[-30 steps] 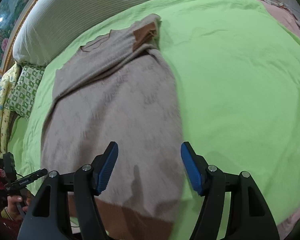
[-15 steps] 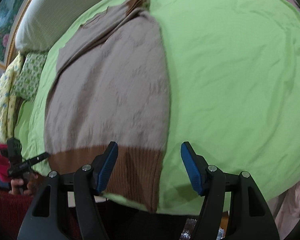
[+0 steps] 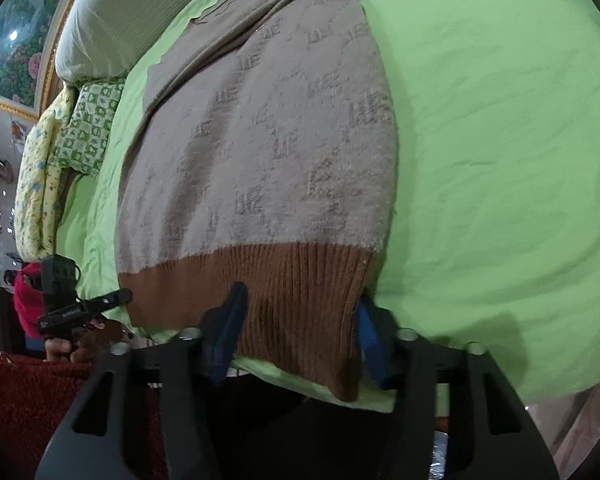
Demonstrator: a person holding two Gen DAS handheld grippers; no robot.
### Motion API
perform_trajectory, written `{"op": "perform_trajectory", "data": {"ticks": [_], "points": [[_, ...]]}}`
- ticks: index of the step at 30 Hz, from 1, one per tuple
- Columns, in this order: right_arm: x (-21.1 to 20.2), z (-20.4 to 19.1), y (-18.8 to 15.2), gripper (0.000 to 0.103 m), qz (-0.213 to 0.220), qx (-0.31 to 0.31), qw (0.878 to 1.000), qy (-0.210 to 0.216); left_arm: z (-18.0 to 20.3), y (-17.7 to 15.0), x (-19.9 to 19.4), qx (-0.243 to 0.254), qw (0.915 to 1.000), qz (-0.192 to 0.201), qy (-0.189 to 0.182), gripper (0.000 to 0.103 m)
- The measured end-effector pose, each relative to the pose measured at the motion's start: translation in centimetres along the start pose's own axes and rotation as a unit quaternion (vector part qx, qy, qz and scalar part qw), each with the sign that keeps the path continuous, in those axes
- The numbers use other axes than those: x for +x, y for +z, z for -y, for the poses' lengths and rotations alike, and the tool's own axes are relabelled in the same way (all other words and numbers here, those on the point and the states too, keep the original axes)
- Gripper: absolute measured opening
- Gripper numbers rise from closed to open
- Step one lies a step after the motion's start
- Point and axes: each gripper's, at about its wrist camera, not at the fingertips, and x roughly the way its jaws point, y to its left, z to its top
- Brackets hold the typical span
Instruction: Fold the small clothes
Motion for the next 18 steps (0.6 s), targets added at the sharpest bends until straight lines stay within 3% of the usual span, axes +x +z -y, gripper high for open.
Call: {"op": "perform_trajectory", "data": {"ticks": [1,4,10,18], "points": [[0.3,0.1,0.1,0.011,-0.006,0.006,1.0,0.006,-0.1,0.0,0.0,-0.003,1.0,-0.001,-0.007,0.012],[-0.4,0.3,0.1,0.01,0.001,0.016,0.999,0.028,0.7,0.0,-1.0,0.017,0.9996,0.017,-0.014,0.009],[-4.6,-0.1,1.7,0.01,0.058,0.041,0.993,0.095,2.2,2.0,-4.7,0.036,0.9951,0.074,-0.055,0.009],[-7.3,-3.9,8.8,0.01,0.14,0.009,0.979,0.148,4.6,10.3,-8.0,0.041,0.9828,0.158,-0.087,0.008]]}}
